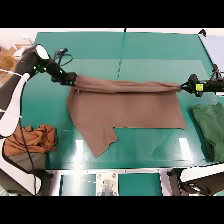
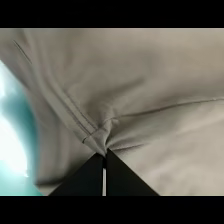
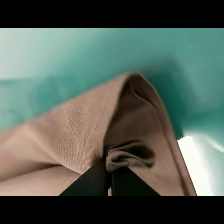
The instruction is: Fold the shirts.
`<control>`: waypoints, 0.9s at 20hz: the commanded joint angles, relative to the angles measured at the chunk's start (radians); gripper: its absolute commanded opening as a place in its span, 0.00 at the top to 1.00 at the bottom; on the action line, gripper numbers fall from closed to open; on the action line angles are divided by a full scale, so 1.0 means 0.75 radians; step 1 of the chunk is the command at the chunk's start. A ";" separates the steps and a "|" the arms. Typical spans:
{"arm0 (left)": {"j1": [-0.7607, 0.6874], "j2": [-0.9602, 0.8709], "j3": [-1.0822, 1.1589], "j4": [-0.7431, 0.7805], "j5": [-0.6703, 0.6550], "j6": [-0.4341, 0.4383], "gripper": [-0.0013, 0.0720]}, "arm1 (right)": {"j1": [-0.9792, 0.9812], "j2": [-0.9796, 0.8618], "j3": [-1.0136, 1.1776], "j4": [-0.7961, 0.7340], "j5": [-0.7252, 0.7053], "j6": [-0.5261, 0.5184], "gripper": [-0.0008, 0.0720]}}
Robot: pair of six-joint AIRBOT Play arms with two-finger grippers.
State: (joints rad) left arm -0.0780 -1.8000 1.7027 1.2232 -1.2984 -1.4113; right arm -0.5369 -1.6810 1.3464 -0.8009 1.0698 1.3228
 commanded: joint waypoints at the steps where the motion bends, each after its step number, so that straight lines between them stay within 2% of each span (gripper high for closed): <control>1: -0.009 -0.011 -0.079 -0.018 -0.129 -0.032 0.95 | 0.001 -0.002 0.002 -0.136 0.047 0.042 0.97; 8: -0.009 -0.011 -0.180 -0.135 -0.055 -0.030 0.95 | 0.033 -0.008 0.001 -0.200 0.046 0.043 0.97; 9: -0.009 -0.011 -0.180 -0.148 -0.055 -0.028 0.95 | 0.033 -0.008 0.002 -0.200 0.043 0.042 0.89; 10: -0.009 -0.011 -0.180 -0.156 -0.065 -0.028 0.93 | 0.033 -0.008 0.004 -0.200 0.041 0.042 0.66; 11: -0.009 -0.010 -0.179 -0.167 -0.097 -0.028 0.45 | 0.027 -0.007 0.012 -0.201 0.050 0.042 0.48; 12: -0.008 -0.007 -0.179 -0.171 -0.144 -0.032 0.05 | 0.021 -0.006 0.031 -0.207 0.078 0.043 0.46; 13: -0.002 -0.002 -0.179 -0.170 -0.202 -0.030 0.08 | 0.009 -0.005 0.057 -0.217 0.128 0.055 0.46; 14: 0.010 0.001 -0.168 -0.165 -0.273 -0.030 0.08 | -0.007 -0.003 0.082 -0.231 0.185 0.091 0.53; 15: 0.027 0.002 -0.158 -0.166 -0.352 -0.032 0.08 | -0.024 0.004 0.096 -0.246 0.238 0.117 0.71; 17: 0.051 0.002 -0.163 -0.166 -0.481 -0.058 0.11 | -0.049 0.038 0.074 -0.269 0.344 0.153 0.95; 18: 0.051 0.002 -0.164 -0.162 -0.532 -0.073 0.43 | -0.051 0.067 0.039 -0.298 0.372 0.164 0.97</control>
State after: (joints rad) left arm -0.0528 -1.8000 1.5787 1.1057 -1.5532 -1.4437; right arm -0.5579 -1.6604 1.3911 -0.9833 1.2457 1.4063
